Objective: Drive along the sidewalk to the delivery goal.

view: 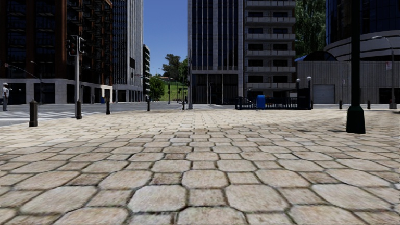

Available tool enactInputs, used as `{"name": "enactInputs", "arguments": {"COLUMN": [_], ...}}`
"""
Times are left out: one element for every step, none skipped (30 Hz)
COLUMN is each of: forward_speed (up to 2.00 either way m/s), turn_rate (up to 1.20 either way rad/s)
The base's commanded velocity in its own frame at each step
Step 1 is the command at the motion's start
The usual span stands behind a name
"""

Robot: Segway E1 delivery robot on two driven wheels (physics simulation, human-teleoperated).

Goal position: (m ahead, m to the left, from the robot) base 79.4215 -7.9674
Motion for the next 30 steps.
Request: {"name": "enactInputs", "arguments": {"forward_speed": [2.00,2.00,2.00,2.00,2.00,2.00,2.00,2.00,2.00,2.00,2.00,2.00,2.00,2.00,2.00,2.00,2.00,2.00,2.00,2.00,2.00,2.00,2.00,2.00,2.00,2.00,2.00,2.00,2.00,2.00], "turn_rate": [0.00,0.00,0.00,0.00,0.00,0.00,0.00,0.00,0.00,0.00,0.00,0.00,0.00,0.00,0.00,0.00,0.00,0.00,0.00,0.00,0.00,0.00,0.00,0.00,0.00,0.00,0.00,0.00,0.00,0.00]}}
